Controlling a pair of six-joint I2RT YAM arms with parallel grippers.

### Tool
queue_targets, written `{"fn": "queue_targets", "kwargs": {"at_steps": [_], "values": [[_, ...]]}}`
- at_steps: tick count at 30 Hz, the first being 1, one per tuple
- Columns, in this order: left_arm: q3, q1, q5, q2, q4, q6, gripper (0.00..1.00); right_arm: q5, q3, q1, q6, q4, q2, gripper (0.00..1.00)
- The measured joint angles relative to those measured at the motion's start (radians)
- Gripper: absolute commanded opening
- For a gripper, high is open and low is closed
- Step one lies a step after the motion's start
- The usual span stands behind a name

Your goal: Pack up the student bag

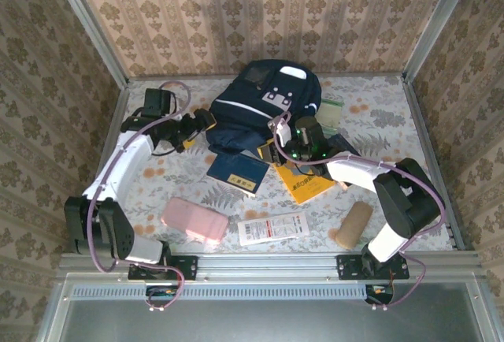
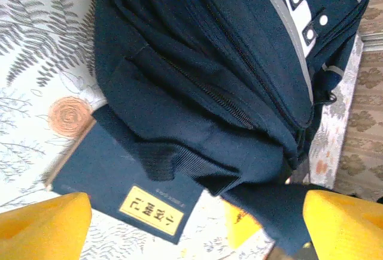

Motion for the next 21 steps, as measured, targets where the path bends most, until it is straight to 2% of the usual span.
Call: {"fn": "queue_targets", "kwargs": {"at_steps": [2,7,13,16,20,21], "values": [[0.0,0.0,0.011,0.018,0.013,-0.027,0.94,0.006,-0.017,0.001,-0.006,0.016,-0.003,0.55],[0.004,0.002,0.013,0.055,0.024,-0.06,0.95,0.01,-0.099,0.024,-0.013,0.049,-0.069,0.69],[0.106,-0.003,-0.026,0.143,-0.037,-0.069,0.96,0.018,-0.188,0.032,0.02,0.147,-0.239,0.68],[0.18,-0.022,-0.065,0.173,-0.072,-0.08,0.96,0.067,-0.195,0.033,0.045,0.158,-0.314,0.58],[0.348,-0.081,-0.141,0.253,-0.171,-0.12,0.88,0.267,-0.179,0.032,0.09,0.086,-0.385,0.3],[0.392,-0.095,-0.157,0.28,-0.195,-0.132,0.86,0.317,-0.171,0.032,0.105,0.061,-0.392,0.26]]}}
